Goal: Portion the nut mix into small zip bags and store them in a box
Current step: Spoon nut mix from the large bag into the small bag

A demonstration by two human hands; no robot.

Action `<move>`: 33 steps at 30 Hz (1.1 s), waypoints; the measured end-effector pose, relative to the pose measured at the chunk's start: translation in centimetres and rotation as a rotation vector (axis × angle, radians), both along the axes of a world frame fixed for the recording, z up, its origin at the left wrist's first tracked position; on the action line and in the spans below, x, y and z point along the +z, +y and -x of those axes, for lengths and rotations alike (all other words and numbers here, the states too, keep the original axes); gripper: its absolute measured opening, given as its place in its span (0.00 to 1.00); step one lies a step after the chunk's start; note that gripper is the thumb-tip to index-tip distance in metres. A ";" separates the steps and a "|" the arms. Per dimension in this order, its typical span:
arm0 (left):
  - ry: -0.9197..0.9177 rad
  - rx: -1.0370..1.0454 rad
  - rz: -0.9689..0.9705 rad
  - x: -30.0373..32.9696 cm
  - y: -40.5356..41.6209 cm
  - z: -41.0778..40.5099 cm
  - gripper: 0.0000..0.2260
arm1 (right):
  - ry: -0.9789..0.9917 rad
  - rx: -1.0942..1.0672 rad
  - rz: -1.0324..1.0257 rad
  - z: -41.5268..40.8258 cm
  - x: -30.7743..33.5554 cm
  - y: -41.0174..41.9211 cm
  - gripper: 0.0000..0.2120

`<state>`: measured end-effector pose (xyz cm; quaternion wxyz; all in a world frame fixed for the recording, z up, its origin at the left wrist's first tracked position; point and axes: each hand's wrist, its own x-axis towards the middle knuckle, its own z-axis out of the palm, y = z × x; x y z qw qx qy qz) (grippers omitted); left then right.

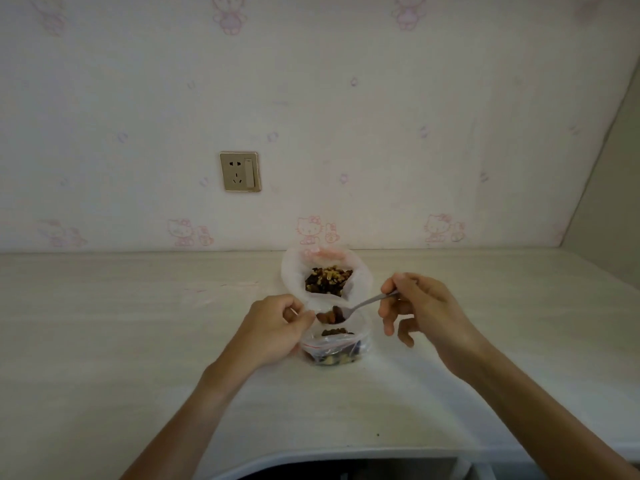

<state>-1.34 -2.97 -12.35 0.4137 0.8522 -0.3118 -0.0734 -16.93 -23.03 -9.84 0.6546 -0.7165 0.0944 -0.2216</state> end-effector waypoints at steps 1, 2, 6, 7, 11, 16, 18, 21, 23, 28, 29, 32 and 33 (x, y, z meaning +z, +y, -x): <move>0.017 0.006 0.019 0.1 -0.1 0.2 0.08 | -0.006 0.029 0.074 0.1 -0.2 0.4 0.16; 0.041 0.012 0.043 0.2 -0.2 0.4 0.07 | -0.016 0.063 0.167 0.1 -0.5 0.8 0.16; 0.047 0.054 0.098 0.2 -0.2 0.5 0.07 | -0.046 0.158 0.580 0.6 -0.7 1.4 0.15; 0.031 0.056 0.095 0.2 -0.1 0.5 0.07 | -0.061 0.166 0.648 0.8 -0.7 1.4 0.14; -0.020 0.055 0.069 -0.1 0.3 0.0 0.09 | -0.118 0.154 0.750 1.1 -0.5 1.2 0.15; -0.031 0.082 0.071 -0.5 0.5 -0.7 0.14 | -0.207 -0.017 0.306 -0.4 -0.5 0.6 0.17; -0.030 0.106 0.078 -0.6 0.6 -1.2 0.17 | -0.215 -0.091 0.123 -1.4 -0.7 0.0 0.18; -0.031 0.199 0.122 -0.8 0.5 -2.8 0.15 | -0.194 -0.206 -0.022 -3.1 -1.0 -1.0 0.18; -0.031 0.270 0.166 -1.0 0.1 -4.0 0.17 | -0.180 -0.272 -0.053 -4.4 -1.2 -1.5 0.19; 0.014 0.289 0.227 -0.9 -2.1 -6.3 0.32 | -0.108 -0.298 0.014 -7.9 -1.9 -1.8 0.18; 0.034 0.274 0.242 -0.7 -2.7 -6.5 0.33 | -0.099 -0.287 0.058 -8.6 -2.0 -1.7 0.17; 0.052 0.215 0.267 -0.3 -4.2 -6.9 0.25 | -0.113 -0.299 0.206 -10.3 -2.5 -1.8 0.19; 0.036 0.200 0.270 -0.4 -4.5 -7.0 0.18 | -0.130 -0.316 0.259 -10.6 -2.8 -1.9 0.20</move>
